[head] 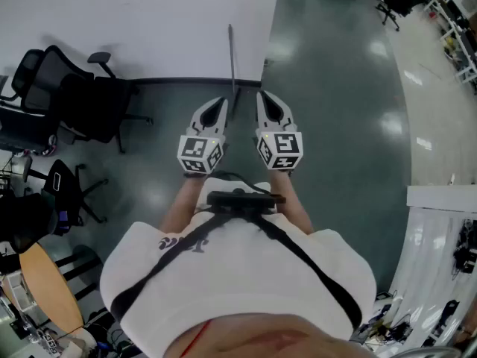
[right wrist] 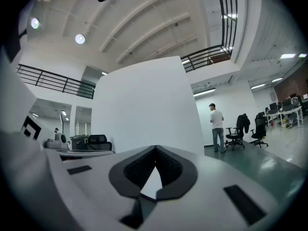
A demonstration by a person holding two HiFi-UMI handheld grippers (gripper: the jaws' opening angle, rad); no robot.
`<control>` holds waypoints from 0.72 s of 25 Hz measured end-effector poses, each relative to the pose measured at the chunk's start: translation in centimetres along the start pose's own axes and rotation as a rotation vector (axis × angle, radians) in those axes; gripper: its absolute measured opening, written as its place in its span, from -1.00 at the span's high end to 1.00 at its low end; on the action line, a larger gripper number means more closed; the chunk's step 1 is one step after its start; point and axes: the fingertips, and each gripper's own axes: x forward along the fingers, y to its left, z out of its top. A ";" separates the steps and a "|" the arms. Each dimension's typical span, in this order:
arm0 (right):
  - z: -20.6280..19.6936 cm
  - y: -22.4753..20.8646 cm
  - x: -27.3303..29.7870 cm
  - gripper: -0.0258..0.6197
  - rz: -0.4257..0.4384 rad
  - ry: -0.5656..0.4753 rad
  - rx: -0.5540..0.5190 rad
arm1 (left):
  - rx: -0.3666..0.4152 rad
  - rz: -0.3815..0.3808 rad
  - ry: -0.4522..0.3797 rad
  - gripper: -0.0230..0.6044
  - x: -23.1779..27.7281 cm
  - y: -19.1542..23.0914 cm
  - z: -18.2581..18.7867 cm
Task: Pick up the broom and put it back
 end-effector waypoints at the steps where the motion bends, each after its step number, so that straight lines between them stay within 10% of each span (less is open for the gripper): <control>1: -0.2 -0.3 0.0 0.90 -0.002 0.003 0.003 | 0.001 -0.001 0.003 0.89 0.2 -0.1 -0.2; 18: -2.7 -1.2 13.7 0.90 -0.026 0.084 0.017 | -0.042 -0.026 0.016 0.89 9.1 11.3 -0.4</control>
